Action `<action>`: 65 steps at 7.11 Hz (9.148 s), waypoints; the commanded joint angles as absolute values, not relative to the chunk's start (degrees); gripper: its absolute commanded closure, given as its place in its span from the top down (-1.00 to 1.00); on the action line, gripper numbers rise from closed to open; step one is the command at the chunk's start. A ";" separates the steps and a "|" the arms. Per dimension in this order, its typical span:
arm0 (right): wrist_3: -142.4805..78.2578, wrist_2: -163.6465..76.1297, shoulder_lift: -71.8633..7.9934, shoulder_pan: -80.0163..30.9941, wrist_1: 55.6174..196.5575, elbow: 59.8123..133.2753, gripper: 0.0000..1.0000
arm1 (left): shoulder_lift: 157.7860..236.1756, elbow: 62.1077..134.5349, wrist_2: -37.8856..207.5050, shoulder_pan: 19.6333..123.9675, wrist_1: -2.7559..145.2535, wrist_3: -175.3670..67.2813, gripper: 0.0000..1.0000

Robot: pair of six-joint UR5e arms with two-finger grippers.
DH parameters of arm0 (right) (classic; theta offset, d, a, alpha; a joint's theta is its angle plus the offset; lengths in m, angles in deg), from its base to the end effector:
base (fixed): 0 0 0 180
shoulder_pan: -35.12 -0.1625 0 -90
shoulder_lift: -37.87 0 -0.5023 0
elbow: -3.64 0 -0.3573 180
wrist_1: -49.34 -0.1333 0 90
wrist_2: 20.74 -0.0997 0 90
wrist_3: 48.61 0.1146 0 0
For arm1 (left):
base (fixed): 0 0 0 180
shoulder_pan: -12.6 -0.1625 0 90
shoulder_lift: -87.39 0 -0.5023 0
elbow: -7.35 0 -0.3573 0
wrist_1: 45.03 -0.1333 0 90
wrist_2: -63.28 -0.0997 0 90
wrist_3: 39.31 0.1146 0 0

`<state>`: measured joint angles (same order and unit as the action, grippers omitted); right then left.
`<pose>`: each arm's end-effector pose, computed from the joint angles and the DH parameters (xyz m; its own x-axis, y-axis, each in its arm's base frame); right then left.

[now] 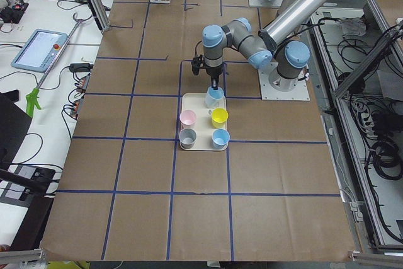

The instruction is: Transfer IKEA cup to right arm and place on rack

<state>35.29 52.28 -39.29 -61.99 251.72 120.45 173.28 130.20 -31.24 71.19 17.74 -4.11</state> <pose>0.2300 -0.4963 0.4869 -0.1337 0.2509 -0.9587 0.9055 0.4242 -0.0153 0.0888 -0.3839 0.3749 -0.9964 0.0687 -0.0492 0.0653 0.9956 0.0669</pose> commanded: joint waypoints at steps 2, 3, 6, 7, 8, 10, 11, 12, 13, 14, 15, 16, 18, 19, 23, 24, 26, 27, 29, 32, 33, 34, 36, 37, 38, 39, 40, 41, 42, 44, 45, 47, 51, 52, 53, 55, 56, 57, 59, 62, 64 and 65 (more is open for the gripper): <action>35.32 52.30 -38.85 -62.00 251.66 120.88 1.00 | 176.48 107.19 -28.48 78.60 36.21 -8.37 -1.00; 35.32 52.30 -38.77 -62.00 251.75 121.23 1.00 | 180.94 98.67 -24.39 79.83 40.18 -8.37 -1.00; 35.15 52.65 -39.03 -62.09 250.44 121.50 1.00 | 185.65 89.71 -18.06 84.75 40.68 -8.03 -1.00; 35.15 52.57 -39.12 -62.09 248.69 121.59 1.00 | 186.43 90.14 -11.84 85.11 36.92 -7.94 -1.00; 34.80 52.48 -39.99 -62.26 244.50 121.67 1.00 | 186.96 91.28 -7.00 85.64 33.06 -7.85 -1.00; 34.36 52.21 -39.21 -62.35 243.84 121.59 1.00 | 185.92 97.14 4.16 88.96 18.95 -6.88 -1.00; 34.53 52.04 -39.38 -62.35 243.84 121.67 1.00 | 184.69 101.87 8.65 91.07 9.99 -6.88 -1.00; 34.88 51.95 -39.21 -62.44 244.28 121.67 1.00 | 185.20 107.58 15.92 92.31 -1.93 -6.88 -1.00; 34.88 51.95 -39.12 -62.44 244.54 121.67 1.00 | 186.95 112.68 24.78 92.41 -13.62 -7.05 -1.00; 34.88 51.25 -39.12 -62.44 244.63 121.76 1.00 | 187.40 117.69 30.26 92.41 -21.48 -6.80 -1.00; 35.14 46.72 -38.95 -62.44 244.46 121.67 1.00 | 187.84 121.48 33.62 92.58 -28.00 -6.79 -1.00; 35.06 46.07 -38.86 -62.44 244.11 121.67 1.00 | 190.89 122.39 36.88 92.76 -33.81 -6.62 -0.98; 35.32 42.90 -38.24 -62.44 244.37 121.67 0.99 | 196.10 122.23 39.02 95.12 -42.89 -9.41 -0.92; 35.32 43.07 -38.24 -62.44 244.28 121.59 0.99 | 194.98 121.96 37.45 97.66 -43.36 -14.13 -0.92; 37.61 44.30 -37.98 -62.61 244.72 121.06 0.94 | 194.08 122.05 29.35 101.99 -47.49 -21.21 -0.92; 37.70 44.56 -38.06 -62.70 244.72 120.80 0.94 | 194.00 122.14 29.35 102.08 -47.49 -21.21 -0.92; 37.70 44.57 -37.02 -62.79 244.46 119.31 0.94 | 194.09 122.31 29.35 102.25 -47.58 -21.21 -0.92; 37.70 44.57 -35.71 -63.40 244.81 118.52 0.94 | 194.09 122.31 29.35 102.34 -47.58 -21.21 -0.92; 39.45 44.57 -33.42 -64.20 244.81 115.62 0.94 | 194.17 122.49 29.44 102.52 -47.84 -21.29 -0.92; 39.63 44.22 -30.60 -64.55 244.90 113.16 0.96 | 194.17 122.66 29.35 103.75 -47.93 -21.29 -0.92; 39.72 44.21 -30.51 -64.55 244.90 112.97 0.96 | 194.35 122.66 29.35 103.75 -48.54 -21.29 -0.92; 39.72 44.13 -30.51 -64.55 244.90 112.97 0.96 | 194.44 122.58 29.35 103.75 -48.72 -21.29 -0.92; 39.72 44.21 -30.42 -64.55 244.81 113.15 0.96 | 194.44 122.58 29.35 103.75 -48.81 -21.29 -0.92; 39.80 44.21 -30.42 -64.55 244.81 113.15 0.96 | 194.52 122.58 29.35 103.75 -48.81 -21.29 -0.92; 39.72 44.21 -30.42 -64.55 244.72 113.24 0.96 | 194.53 122.49 29.35 103.75 -48.81 -21.29 -0.92; 39.54 44.21 -30.42 -64.55 244.72 113.24 0.92 | 194.09 122.58 29.35 103.75 -48.72 -21.64 -0.93; 39.02 43.87 -30.42 -64.55 244.63 113.15 0.51 | 194.09 122.58 29.26 103.75 -48.81 -21.65 -0.93; 38.93 43.60 -30.42 -64.55 244.63 113.15 0.18 | 194.00 122.58 29.26 103.75 -48.81 -21.65 -0.93; 38.93 43.60 -30.42 -64.55 244.63 113.15 0.09 | 194.00 122.58 29.26 103.75 -48.81 -21.65 -0.93; 38.93 43.51 -30.42 -64.55 244.46 113.15 -0.06 | 194.00 122.49 29.26 103.75 -48.72 -21.73 -0.90; 38.93 43.42 -30.42 -64.55 244.46 113.15 -0.08 | 194.17 122.05 29.26 103.75 -48.72 -22.43 -0.75; 38.93 43.42 -30.42 -64.55 244.37 113.15 -0.11 | 193.91 121.87 28.83 103.75 -48.81 -24.10 -0.04; 38.84 43.42 -30.42 -64.46 244.55 113.15 -0.11 | 193.56 121.79 28.91 103.66 -48.81 -26.21 0.97; 38.75 43.42 -30.42 -64.46 244.63 113.15 -0.11 | 193.12 122.31 29.35 102.96 -48.81 -26.30 0.98; 38.66 43.42 -30.42 -64.46 244.63 113.06 -0.11 | 191.73 122.83 29.00 102.26 -48.64 -26.39 0.98; 35.43 43.34 -30.68 -63.85 244.29 112.62 -0.11 | 188.65 125.45 29.52 96.83 -48.46 -26.31 0.98; 31.84 43.25 -30.68 -62.37 244.02 112.45 -0.11 | 185.50 127.65 29.09 94.37 -47.68 -26.39 0.98; 27.81 43.25 -30.59 -59.48 243.93 111.49 -0.16 | 183.82 127.59 28.48 92.86 -43.58 -26.31 0.98; 12.55 43.34 -30.94 -55.33 244.02 110.86 -0.34 | 182.75 126.36 13.09 93.37 -36.81 -26.39 0.98; -26.92 51.79 -30.68 -52.60 244.81 110.78 -0.77 | 183.18 114.27 -3.80 95.64 -8.75 -26.48 0.98; -42.23 53.44 -30.25 -46.83 246.64 110.86 -0.77 | 184.14 102.25 -19.53 100.65 17.43 -26.57 0.98; -45.24 52.75 -29.63 -43.66 247.00 109.65 -0.77 | 184.59 97.23 -23.87 101.63 28.42 -27.35 0.98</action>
<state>-39.64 52.85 -30.24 -47.38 246.26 110.57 183.92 103.56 -17.36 99.86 14.84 -26.75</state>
